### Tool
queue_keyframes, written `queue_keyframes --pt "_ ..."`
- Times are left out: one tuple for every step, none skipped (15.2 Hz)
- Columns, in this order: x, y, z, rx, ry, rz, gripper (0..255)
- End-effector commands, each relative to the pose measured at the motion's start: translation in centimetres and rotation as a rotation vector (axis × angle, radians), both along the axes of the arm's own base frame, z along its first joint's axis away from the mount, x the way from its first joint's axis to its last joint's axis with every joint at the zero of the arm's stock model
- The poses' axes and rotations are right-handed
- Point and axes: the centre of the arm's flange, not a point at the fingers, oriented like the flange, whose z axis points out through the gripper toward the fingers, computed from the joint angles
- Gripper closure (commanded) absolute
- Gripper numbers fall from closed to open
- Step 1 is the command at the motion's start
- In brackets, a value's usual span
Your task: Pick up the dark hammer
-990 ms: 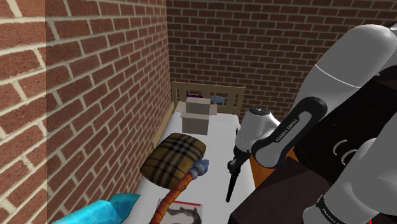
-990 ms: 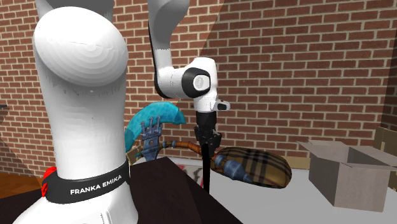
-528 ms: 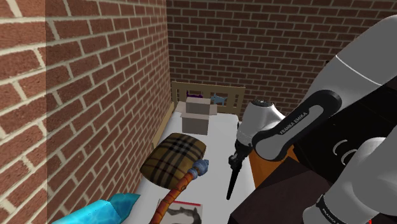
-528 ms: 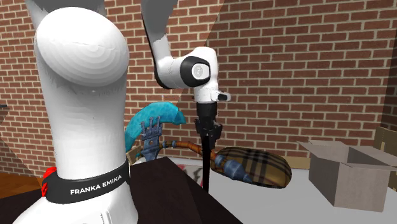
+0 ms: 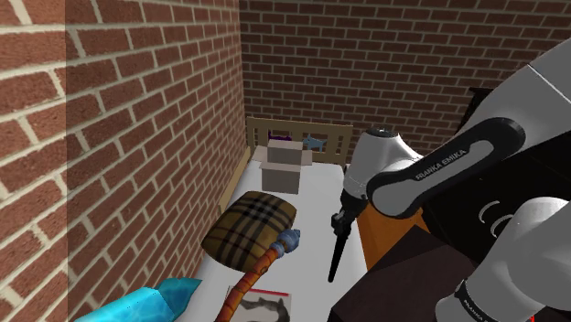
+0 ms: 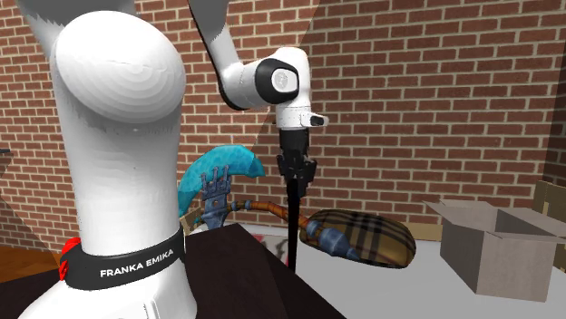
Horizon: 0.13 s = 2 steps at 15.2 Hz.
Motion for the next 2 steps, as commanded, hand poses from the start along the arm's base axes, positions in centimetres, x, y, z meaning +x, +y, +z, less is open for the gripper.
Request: queue_keyframes --pt "-0.02 0.06 0.65 0.0 0.001 0.0 255" --pt "-0.03 0.06 0.65 0.0 0.001 0.0 255"
